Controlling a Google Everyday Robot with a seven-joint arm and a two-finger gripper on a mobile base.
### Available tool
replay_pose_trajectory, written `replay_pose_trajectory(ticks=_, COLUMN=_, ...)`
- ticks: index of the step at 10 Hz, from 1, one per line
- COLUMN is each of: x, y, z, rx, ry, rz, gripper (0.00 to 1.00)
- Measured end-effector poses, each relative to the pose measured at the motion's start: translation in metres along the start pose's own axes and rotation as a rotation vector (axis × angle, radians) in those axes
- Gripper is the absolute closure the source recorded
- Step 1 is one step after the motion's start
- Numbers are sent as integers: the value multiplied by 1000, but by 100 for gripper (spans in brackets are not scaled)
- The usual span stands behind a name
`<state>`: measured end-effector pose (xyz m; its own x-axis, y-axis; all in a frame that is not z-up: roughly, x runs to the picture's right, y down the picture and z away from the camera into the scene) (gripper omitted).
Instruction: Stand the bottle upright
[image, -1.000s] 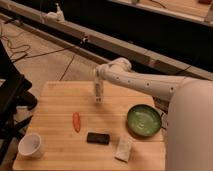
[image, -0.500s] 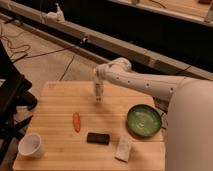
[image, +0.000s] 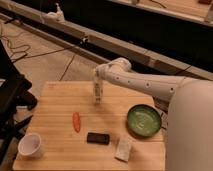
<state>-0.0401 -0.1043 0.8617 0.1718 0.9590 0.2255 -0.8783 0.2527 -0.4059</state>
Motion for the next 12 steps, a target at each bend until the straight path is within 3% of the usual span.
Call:
replay_pose_trajectory(ticks=3, x=-2, y=-8, z=-1, rx=12, ry=-11, rz=-7, gripper=100)
replay_pose_trajectory(ticks=7, x=-26, y=-69, z=1, rx=65, ry=-137, rz=54, gripper=100)
replay_pose_trajectory(ticks=8, x=-26, y=-77, z=3, rx=70, ry=-150, rz=64, gripper=100)
replay_pose_trajectory(ticks=12, x=-8, y=-92, z=27, rx=76, ry=-159, rz=81, gripper=100)
